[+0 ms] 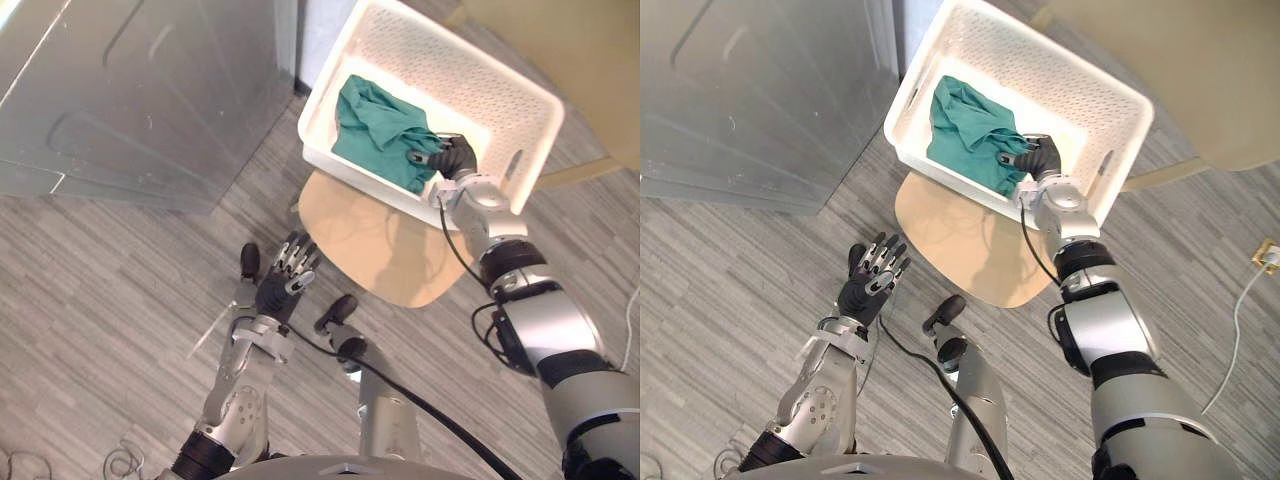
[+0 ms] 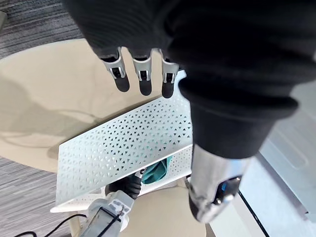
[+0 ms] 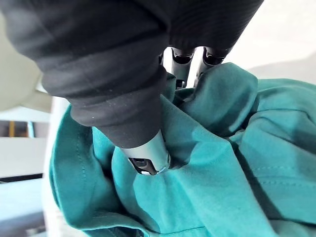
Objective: Pick up the laundry basket with both hands and put the clothes into the washing machine.
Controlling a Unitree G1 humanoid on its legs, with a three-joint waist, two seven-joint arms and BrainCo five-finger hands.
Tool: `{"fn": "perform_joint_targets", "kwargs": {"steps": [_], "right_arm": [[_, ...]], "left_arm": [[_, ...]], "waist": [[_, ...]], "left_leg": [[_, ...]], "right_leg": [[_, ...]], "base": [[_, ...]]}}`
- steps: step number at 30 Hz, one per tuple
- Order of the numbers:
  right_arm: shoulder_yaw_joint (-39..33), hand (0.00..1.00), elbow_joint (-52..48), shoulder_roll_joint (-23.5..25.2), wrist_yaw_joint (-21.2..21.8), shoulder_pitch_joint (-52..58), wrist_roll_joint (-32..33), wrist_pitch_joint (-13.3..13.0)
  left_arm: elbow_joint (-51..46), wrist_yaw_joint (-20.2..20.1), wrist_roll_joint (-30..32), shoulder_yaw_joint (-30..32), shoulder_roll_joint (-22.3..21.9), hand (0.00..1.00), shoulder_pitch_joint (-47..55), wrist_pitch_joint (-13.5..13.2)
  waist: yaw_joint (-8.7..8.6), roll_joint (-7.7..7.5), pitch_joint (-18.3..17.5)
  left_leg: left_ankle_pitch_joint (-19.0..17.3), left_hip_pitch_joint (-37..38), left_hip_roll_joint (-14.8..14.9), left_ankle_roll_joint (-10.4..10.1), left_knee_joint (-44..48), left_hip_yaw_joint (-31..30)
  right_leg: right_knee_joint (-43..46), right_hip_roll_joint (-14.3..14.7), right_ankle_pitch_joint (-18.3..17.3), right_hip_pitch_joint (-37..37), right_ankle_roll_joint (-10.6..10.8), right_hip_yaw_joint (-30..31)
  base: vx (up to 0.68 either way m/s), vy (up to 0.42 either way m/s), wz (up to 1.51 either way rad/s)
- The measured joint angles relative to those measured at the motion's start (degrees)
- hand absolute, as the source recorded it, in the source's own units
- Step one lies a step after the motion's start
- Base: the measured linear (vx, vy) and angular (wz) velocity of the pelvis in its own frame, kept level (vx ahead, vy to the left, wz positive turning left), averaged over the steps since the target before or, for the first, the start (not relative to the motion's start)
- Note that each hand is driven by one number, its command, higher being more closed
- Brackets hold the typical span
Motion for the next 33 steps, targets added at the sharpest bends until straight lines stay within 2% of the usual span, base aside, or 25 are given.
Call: {"fn": "perform_joint_targets", "kwargs": {"steps": [4, 7, 10, 17, 22, 23, 27, 29, 31, 33], "right_arm": [[-8.9, 1.0, -6.1, 3.1, -2.6, 1.8, 4.2, -2.0], [-15.9, 1.0, -10.9, 3.5, -6.0, 1.7, 8.0, -6.2], [-17.5, 1.0, -14.5, 3.4, -6.3, 1.7, 9.7, -7.7], [-17.1, 1.0, -26.3, 3.0, -6.0, 3.9, 9.8, -7.8], [-15.2, 1.0, -37.4, -1.7, -5.4, 6.5, 9.9, -8.0], [-14.7, 1.0, -41.6, -3.3, -4.5, 7.5, 9.9, -8.7], [-14.4, 1.0, -51.2, -3.6, -1.1, 14.1, 10.4, -9.3], [-14.3, 1.0, -52.9, -3.5, 0.5, 16.6, 10.5, -9.2], [-14.4, 1.0, -54.3, -3.5, 2.7, 20.0, 10.9, -9.0], [-14.5, 1.0, -56.9, -3.6, 4.0, 23.4, 10.9, -8.6]], "left_arm": [[-0.2, 0.0, -1.5, -0.1, 3.7, 0.0, 0.5, -0.1], [-0.5, 0.4, -2.7, -0.2, 8.2, 0.0, 1.1, -0.1], [-0.7, 1.3, -2.6, -0.3, 10.9, 0.0, 2.0, -0.1], [-5.0, 2.2, 0.5, -0.2, 12.8, 0.0, 0.0, -0.2], [-4.9, 6.5, 9.6, 4.6, 12.7, 0.0, -9.7, -0.8], [-4.9, 7.9, 12.1, 6.4, 12.7, 0.0, -14.0, -1.4], [-4.8, 11.5, 20.0, 8.6, 12.7, 0.0, -24.1, -2.0], [-4.8, 12.6, 23.0, 8.6, 12.6, 0.0, -26.6, -2.2], [-4.7, 13.8, 27.1, 8.6, 12.6, 0.0, -28.4, -2.2], [-4.3, 14.3, 30.9, 8.5, 12.6, 0.0, -29.9, -2.1]], "waist": [[-1.54, -1.94, 1.1], [-2.46, -4.31, 2.3], [-3.3, -5.44, 2.9], [-4.78, -6.33, 3.3], [-6.34, -8.02, 4.8], [-6.54, -8.41, 6.0], [-7.88, -8.81, 6.7], [-7.94, -8.84, 6.7], [-8.96, -8.85, 6.7], [-9.29, -8.85, 6.7]], "left_leg": [[-1.0, 3.7, 1.0, -0.1, 1.3, 0.4], [-1.2, 7.1, 1.1, 0.1, 0.2, 1.1], [-1.0, 9.3, 1.2, 0.3, -0.9, 2.2], [-0.6, 10.6, 0.7, 0.7, -2.2, 4.3], [-0.7, 10.5, 0.8, 0.7, -1.3, 4.9], [-1.2, 10.4, 1.0, 0.7, -0.5, 5.1], [-2.6, 9.2, 1.5, 1.3, 1.8, 6.2], [-3.3, 9.2, 1.6, 1.4, 2.6, 6.8], [-3.7, 9.5, 1.5, 1.6, 3.0, 7.2], [-3.9, 9.6, 1.5, 1.6, 3.3, 7.4]], "right_leg": [[-0.6, 1.2, 0.3, 3.7, -0.1, 1.1], [-2.5, 2.0, 0.8, 6.3, 0.4, 2.4], [-5.1, 2.8, 2.4, 8.1, 0.6, 3.8], [-7.5, 3.0, 5.1, 8.7, 0.5, 5.4], [-7.7, 3.0, 5.7, 8.5, 0.4, 6.0], [-8.0, 3.2, 6.1, 8.5, 0.5, 6.5], [-10.2, 3.9, 7.9, 8.4, 0.8, 7.8], [-10.6, 4.0, 8.3, 8.4, 1.0, 8.5], [-10.6, 3.9, 8.4, 8.6, 1.1, 8.7], [-10.6, 3.9, 8.4, 8.6, 1.1, 8.9]], "base": [[0.03, -0.091, -0.17], [-0.03, -0.061, -0.12], [-0.03, -0.03, -0.16], [0.03, 0.004, -0.11], [0.05, 0.001, -0.07], [0.01, -0.001, -0.16], [0.02, 0.021, -0.19], [0.05, 0.018, -0.19], [0.06, -0.009, -0.06], [0.06, -0.016, -0.05]]}}
